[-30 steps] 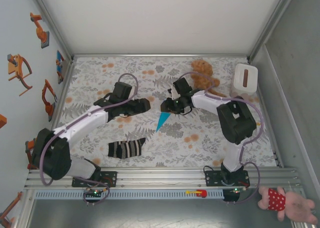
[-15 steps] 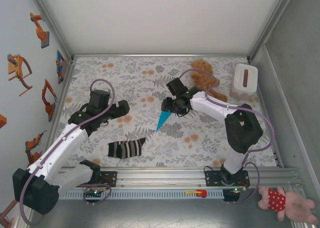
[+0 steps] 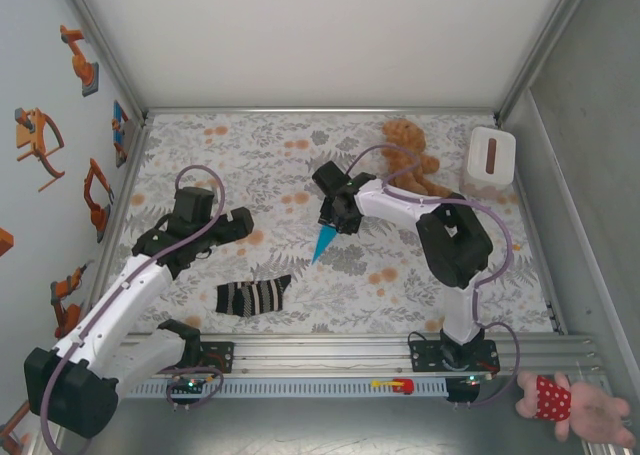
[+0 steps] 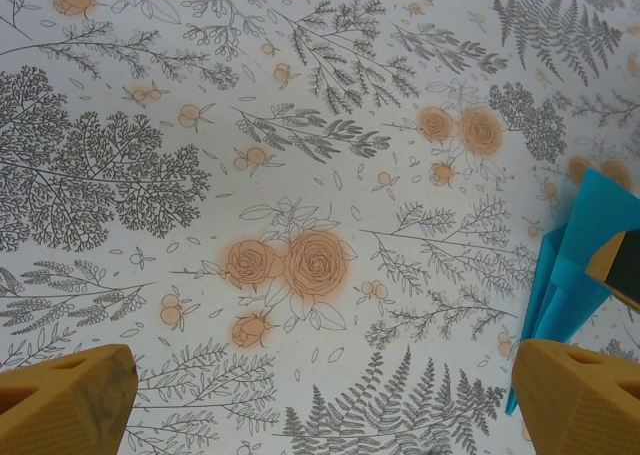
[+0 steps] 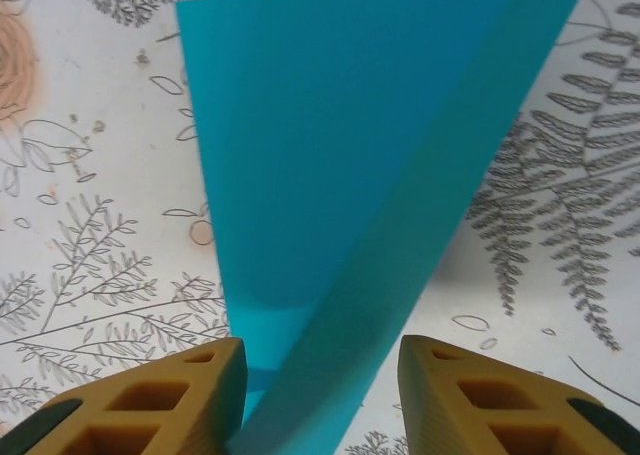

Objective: Fold a paper plane with a square sheet of paper (pick it up from the middle)
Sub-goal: Turn over the paper plane at the center of the table.

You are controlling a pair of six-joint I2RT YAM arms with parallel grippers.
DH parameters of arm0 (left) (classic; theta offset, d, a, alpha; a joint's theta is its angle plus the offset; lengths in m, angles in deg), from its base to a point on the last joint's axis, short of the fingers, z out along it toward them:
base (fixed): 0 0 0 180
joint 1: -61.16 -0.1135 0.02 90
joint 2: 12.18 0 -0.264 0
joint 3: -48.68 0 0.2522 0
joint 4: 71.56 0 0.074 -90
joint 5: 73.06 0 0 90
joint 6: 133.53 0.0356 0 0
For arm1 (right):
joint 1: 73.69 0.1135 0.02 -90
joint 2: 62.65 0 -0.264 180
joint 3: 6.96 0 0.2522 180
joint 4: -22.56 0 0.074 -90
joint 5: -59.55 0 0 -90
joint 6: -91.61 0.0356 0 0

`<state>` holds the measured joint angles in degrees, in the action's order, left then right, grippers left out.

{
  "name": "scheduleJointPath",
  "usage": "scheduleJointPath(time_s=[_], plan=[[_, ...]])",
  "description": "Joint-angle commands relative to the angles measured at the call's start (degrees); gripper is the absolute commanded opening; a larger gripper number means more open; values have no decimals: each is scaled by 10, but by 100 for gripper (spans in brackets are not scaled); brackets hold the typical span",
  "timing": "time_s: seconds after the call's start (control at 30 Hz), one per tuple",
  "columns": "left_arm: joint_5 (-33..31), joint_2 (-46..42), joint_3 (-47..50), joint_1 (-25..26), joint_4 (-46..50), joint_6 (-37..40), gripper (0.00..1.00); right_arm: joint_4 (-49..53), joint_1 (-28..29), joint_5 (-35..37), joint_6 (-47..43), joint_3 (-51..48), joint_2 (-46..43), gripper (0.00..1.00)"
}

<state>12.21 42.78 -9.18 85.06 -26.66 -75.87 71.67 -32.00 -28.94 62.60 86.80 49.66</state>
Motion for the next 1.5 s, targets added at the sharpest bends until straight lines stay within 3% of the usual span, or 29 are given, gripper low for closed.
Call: scheduleJointPath(time_s=[0.0, 0.3, 0.37, 0.43, 0.63, 0.93, 1.17, 1.33, 1.47], plan=[[1, -8, 9, -3, 3, 12, 96, 30, 8, 40, 34, 7, -8, 38], [4, 7, 3, -3, 9, 11, 96, 31, 10, 65, 46, -2, -19, 21], [8, 10, 4, -3, 6, 9, 96, 34, 10, 75, 44, -2, -24, 15], [19, 15, 4, -3, 1, 6, 96, 36, 11, 85, 41, -3, -29, 0], [47, 34, 4, -7, -14, -14, 96, -3, 10, 84, -19, -2, -55, 0], [126, 59, 50, -46, -108, -99, 96, -220, 8, -105, -177, -24, -87, 0], [154, 81, 60, -47, -159, -125, 96, -347, -9, -231, -173, -68, -55, 0], [182, 105, 71, -47, -206, -135, 98, -421, -28, -279, -152, -117, -29, 0], [216, 119, 88, -45, -254, -142, 99, -424, -35, -290, -147, -134, -12, 0]])
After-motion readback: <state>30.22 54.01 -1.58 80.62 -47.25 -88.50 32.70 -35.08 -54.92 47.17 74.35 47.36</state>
